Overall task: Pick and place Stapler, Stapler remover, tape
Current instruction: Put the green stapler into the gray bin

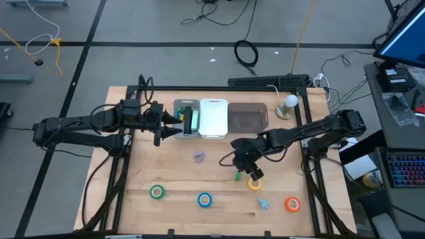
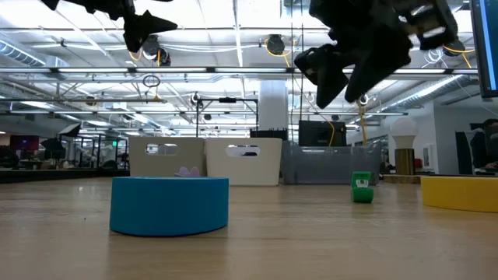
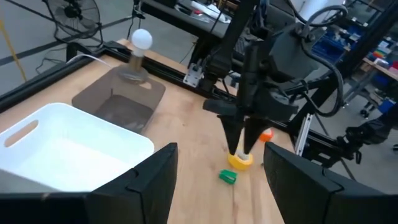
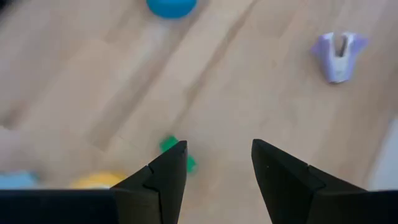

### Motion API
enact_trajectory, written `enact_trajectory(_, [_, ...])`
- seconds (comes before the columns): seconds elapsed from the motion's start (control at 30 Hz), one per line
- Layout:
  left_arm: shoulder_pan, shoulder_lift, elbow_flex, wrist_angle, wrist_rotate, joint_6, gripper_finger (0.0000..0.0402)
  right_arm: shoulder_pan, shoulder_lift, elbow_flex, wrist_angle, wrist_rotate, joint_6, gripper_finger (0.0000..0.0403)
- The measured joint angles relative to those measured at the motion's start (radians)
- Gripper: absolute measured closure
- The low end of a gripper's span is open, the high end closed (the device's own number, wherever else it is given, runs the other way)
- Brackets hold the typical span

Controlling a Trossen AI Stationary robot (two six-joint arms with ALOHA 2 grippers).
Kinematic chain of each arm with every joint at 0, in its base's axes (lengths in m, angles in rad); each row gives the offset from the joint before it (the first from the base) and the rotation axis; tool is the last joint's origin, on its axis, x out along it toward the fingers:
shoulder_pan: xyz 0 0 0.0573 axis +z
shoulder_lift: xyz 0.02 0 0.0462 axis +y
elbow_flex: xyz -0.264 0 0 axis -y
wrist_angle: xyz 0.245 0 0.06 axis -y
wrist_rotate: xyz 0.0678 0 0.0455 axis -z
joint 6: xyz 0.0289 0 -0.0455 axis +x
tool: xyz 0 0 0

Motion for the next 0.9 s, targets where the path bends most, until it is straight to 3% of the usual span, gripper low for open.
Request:
enact_trajectory(0.23, [-0.059,0.000,0.000,0.000,-0.096,-0.017,0.0163,0.012,0.000,-0.015,0.008,0.128,-0.103,0.0225])
enact_trajectory(0.5, [-0.095,0.000,0.000,0.000,-0.159,-0.035,0.0163,0.011,0.000,-0.016,0.022,0.127,-0.114,0.0229])
enact_trajectory(0.8, [-0.100,0.000,0.000,0.000,-0.163,-0.038,0.0163,0.012,0.000,-0.016,0.028,0.114,-0.149,0.0231])
enact_trajectory(0.9, [-0.100,0.000,0.000,0.000,-0.164,-0.038,0.0163,0.011,0.000,-0.018,0.020,0.051,-0.168,0.0235])
